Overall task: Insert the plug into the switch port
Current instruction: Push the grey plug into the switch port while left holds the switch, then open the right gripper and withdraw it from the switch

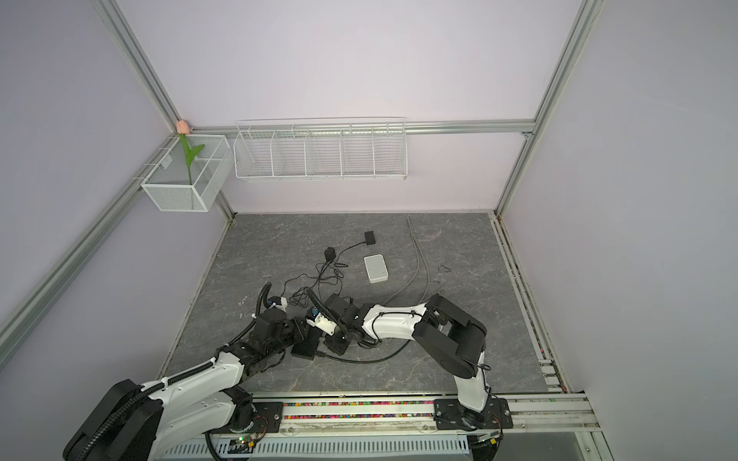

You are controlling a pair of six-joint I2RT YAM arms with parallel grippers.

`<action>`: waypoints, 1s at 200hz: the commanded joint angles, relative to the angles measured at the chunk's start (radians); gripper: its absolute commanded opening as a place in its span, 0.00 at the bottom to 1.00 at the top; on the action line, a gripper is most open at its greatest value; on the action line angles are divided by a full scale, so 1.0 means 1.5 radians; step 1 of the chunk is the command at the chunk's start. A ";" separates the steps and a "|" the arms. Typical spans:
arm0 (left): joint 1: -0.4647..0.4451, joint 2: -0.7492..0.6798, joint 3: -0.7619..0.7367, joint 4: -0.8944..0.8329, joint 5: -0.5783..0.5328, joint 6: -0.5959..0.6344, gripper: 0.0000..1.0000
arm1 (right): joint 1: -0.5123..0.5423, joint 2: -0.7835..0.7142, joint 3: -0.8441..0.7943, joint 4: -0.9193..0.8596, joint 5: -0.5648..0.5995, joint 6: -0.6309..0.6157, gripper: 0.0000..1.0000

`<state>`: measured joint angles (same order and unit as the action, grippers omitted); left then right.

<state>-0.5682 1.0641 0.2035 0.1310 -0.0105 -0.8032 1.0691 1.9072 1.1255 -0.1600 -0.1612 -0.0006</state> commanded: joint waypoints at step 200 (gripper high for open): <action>-0.068 -0.047 0.046 -0.132 0.020 -0.023 0.38 | -0.013 -0.102 -0.043 0.236 0.043 -0.078 0.29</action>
<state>-0.6441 1.0393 0.2363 0.0494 -0.0887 -0.8143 1.0496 1.8877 1.0798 -0.0261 -0.1703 -0.0456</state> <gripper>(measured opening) 0.361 0.255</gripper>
